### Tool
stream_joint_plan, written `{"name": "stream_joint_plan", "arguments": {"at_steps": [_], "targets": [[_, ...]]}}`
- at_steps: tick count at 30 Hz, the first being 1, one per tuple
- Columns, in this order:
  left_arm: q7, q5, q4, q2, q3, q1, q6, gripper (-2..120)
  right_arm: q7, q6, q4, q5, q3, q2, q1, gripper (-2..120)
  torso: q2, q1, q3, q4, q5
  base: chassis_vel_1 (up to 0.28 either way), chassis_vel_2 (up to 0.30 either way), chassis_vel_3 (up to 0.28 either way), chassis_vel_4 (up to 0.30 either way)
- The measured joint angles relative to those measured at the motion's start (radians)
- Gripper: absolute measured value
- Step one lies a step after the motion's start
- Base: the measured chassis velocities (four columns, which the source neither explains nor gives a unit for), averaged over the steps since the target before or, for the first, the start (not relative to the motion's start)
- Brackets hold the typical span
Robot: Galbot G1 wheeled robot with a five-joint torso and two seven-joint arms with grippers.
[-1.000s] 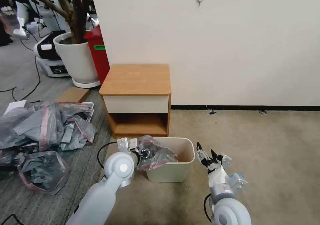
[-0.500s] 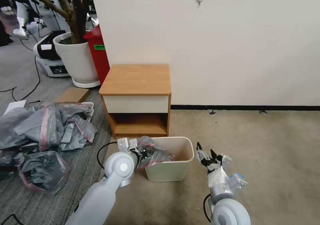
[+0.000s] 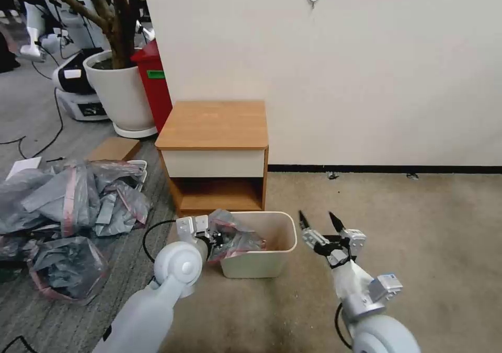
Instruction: Pick up the garbage bag from the table and place it over the trash can.
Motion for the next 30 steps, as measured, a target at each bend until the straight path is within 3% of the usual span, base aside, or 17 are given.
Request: {"name": "stream_joint_plan", "arguments": {"at_steps": [3,6,16,30], "targets": [[0.026,0.029,-0.028,0.01,-0.005,0.022,-0.014,4,-0.03,-0.078,0.007,-0.008,-0.103,-0.097,0.095,96,0.0,0.0,0.0,0.0001,0.0002,0.0,0.0,0.0,0.0],[0.041,0.046,-0.048,0.012,-0.006,0.039,-0.02,4,-0.01,-0.128,-0.007,-0.007,-0.179,-0.133,0.177,95,0.0,0.0,0.0,0.0002,0.0001,0.0,0.0,0.0,0.0],[0.048,0.053,-0.101,-0.004,-0.008,0.068,-0.021,4,0.095,-0.207,-0.146,0.056,-0.43,-0.158,0.44,95,0.0,0.0,0.0,0.0001,0.0003,0.0,0.0,0.0,0.0],[0.047,0.053,-0.103,-0.025,0.015,0.059,-0.02,4,0.173,-0.24,-0.227,0.147,-0.518,-0.145,0.569,93,0.0,0.0,0.0,0.0,0.0001,0.0,0.0,0.0,0.0]]}}
